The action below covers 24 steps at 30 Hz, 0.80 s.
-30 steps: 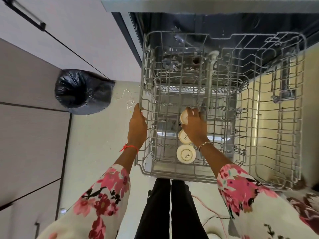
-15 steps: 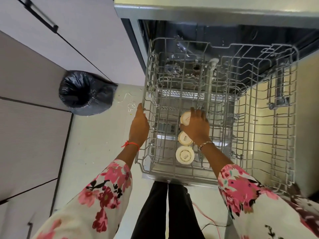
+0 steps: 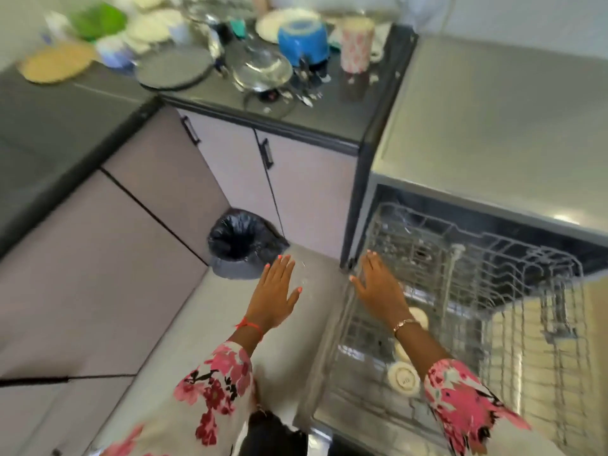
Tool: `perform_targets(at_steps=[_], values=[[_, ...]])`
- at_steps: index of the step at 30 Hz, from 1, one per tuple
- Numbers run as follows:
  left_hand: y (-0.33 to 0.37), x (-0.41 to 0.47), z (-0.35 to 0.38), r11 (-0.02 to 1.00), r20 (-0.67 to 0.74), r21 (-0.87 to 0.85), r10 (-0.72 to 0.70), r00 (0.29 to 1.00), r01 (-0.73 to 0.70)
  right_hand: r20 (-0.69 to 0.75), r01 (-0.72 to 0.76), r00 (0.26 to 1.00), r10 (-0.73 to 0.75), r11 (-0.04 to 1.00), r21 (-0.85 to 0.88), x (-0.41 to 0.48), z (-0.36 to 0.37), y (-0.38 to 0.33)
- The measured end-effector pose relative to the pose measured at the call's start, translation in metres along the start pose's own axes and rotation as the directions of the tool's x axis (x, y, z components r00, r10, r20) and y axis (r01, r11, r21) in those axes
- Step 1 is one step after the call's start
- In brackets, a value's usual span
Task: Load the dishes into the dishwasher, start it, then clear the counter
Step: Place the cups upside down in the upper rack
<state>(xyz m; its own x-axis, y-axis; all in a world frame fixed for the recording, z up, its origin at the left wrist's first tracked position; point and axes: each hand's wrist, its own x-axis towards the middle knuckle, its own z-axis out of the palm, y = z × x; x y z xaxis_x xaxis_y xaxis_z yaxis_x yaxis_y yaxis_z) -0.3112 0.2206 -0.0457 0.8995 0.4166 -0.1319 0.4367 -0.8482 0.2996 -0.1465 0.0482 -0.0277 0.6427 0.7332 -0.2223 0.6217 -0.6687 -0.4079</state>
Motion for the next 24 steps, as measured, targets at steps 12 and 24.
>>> perform_targets(at_steps=[12,24], values=[[-0.22,0.038,-0.139,0.999,-0.181,0.029,-0.032,0.983,0.038,-0.061,0.14,0.987,-0.149,0.982,-0.126,0.133,-0.004,-0.195],[-0.362,0.166,-0.238,0.982,-0.329,-0.011,-0.181,0.927,0.187,-0.191,0.362,0.909,-0.372,0.928,-0.082,0.328,-0.042,-0.323]])
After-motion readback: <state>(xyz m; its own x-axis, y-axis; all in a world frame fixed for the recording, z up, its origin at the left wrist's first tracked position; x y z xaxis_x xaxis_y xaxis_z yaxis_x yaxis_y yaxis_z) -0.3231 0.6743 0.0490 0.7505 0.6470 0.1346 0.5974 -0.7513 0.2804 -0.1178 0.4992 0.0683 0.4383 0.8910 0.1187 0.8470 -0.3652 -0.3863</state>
